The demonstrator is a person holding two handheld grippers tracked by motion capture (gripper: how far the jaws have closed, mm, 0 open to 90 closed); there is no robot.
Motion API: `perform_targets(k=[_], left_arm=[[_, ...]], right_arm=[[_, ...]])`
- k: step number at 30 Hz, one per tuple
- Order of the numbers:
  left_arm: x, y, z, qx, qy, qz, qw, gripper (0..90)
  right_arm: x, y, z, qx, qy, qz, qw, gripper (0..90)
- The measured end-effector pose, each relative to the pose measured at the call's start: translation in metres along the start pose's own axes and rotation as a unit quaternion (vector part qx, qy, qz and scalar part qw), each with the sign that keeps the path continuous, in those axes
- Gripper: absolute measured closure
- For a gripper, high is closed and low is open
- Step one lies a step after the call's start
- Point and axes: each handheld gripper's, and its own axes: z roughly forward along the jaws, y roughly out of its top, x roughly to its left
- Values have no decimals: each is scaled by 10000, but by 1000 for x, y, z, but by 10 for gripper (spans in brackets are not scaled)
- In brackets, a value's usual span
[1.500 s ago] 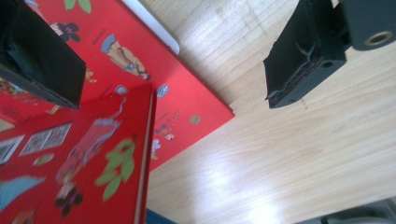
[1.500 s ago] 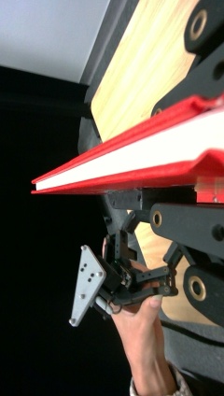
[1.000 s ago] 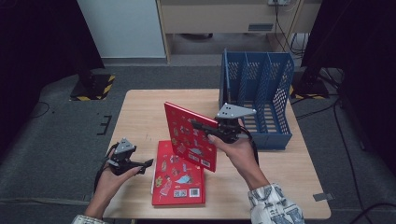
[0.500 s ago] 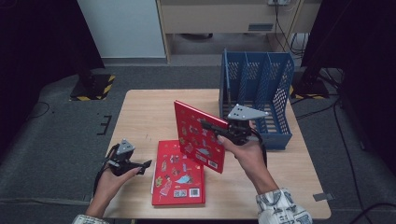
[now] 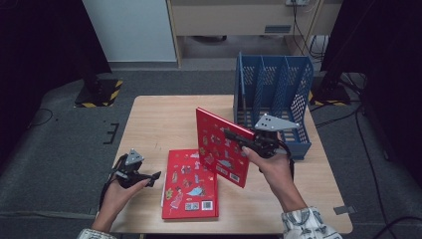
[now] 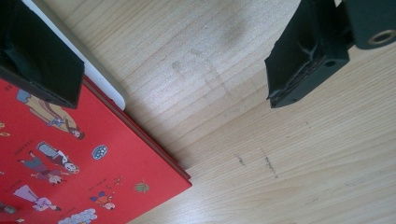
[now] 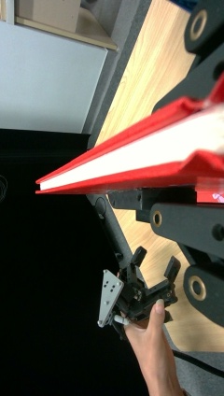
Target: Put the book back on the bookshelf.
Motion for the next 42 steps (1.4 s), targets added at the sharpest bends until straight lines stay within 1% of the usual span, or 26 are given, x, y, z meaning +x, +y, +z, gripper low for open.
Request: perform_targets(k=[9, 16, 20, 23, 27, 32, 36, 42], left_arm=[[-1, 0, 1, 25, 12, 12, 10000, 35], [-2, -3, 5, 116, 16, 7, 9999, 34], [-2, -4, 4, 108, 30, -7, 9999, 34], [-3, -4, 5, 160, 49, 17, 9999, 34], [-3, -4, 5, 165, 54, 21, 9998, 34], [-3, -5, 6, 174, 54, 22, 9998, 35], [-3, -4, 6, 181, 54, 29, 9998, 34], [-3, -5, 6, 190, 61, 34, 9998, 34]], right_arm=[[-4, -1, -17, -40, -100, 42, 9999, 800], [-7, -3, -31, -40, -204, 100, 9997, 800], [-8, -3, -40, -85, -260, 143, 9995, 800], [-9, -5, -46, -98, -289, 172, 9994, 799], [-11, -6, -54, -74, -358, 184, 9992, 799], [-12, -7, -64, -81, -423, 276, 9987, 800], [-13, -7, -72, -75, -494, 250, 9984, 800], [-16, -6, -83, -107, -580, 288, 9978, 800]])
